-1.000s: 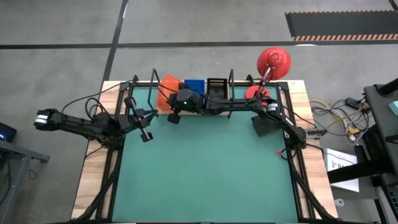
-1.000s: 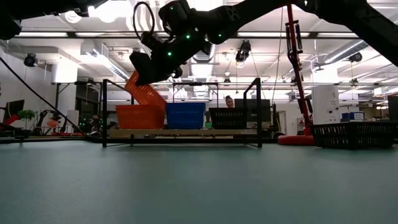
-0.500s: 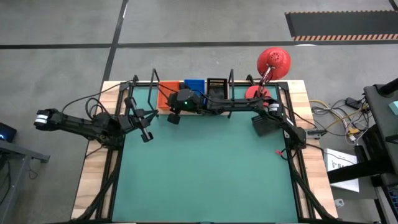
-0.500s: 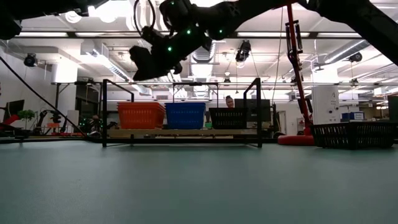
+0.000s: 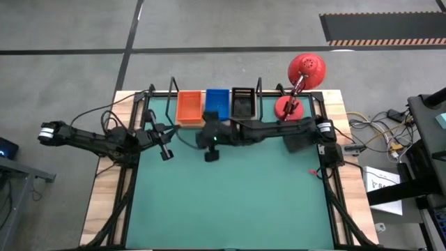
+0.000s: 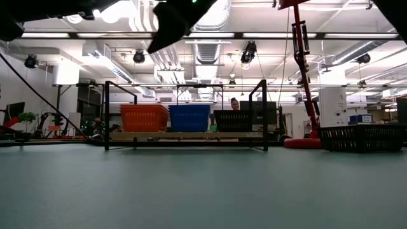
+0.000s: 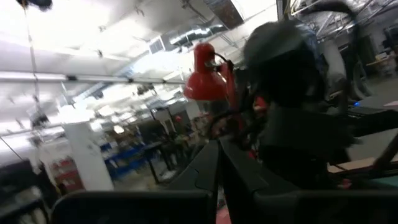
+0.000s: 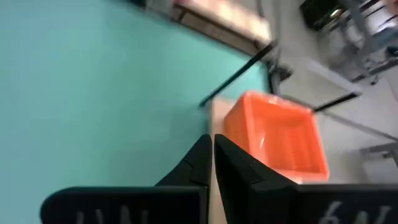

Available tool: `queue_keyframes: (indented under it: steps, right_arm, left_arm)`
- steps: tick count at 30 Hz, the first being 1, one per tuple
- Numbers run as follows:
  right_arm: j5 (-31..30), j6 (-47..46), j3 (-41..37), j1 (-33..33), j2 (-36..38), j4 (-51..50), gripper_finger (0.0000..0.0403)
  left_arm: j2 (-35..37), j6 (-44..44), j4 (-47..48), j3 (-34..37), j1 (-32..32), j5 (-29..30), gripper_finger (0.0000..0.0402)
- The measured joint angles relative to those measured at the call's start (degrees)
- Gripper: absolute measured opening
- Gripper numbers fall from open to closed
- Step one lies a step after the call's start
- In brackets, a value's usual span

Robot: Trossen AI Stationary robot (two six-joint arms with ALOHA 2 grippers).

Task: Stack baskets on shelf by color
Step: Adjust the orange baskets on the shelf

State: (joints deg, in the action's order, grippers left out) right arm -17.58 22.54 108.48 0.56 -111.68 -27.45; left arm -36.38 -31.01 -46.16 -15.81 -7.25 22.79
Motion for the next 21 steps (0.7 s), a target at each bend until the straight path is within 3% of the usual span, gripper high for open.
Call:
queue_keyframes:
  steps: [5,11,16,21]
  right_arm:
    - [-0.53,-2.25,-2.77,3.24,2.15,-7.82,0.0009]
    - [-0.51,-3.51,-12.33,6.83,6.56,-7.96,0.0009]
    - [-0.51,-3.93,-22.76,9.99,13.12,-3.22,0.0009]
    - [-0.41,-1.16,-35.4,12.87,20.97,9.47,0.0009]
  left_arm:
    - [-2.21,5.39,-0.27,-0.02,0.0,-0.02,0.0]
    - [-6.5,17.42,-0.15,-0.02,0.0,-0.21,0.0]
    - [-12.66,27.55,0.07,0.03,-0.07,-2.18,0.0]
    - [-21.08,37.02,-0.4,-2.7,-0.69,-2.8,0.0]
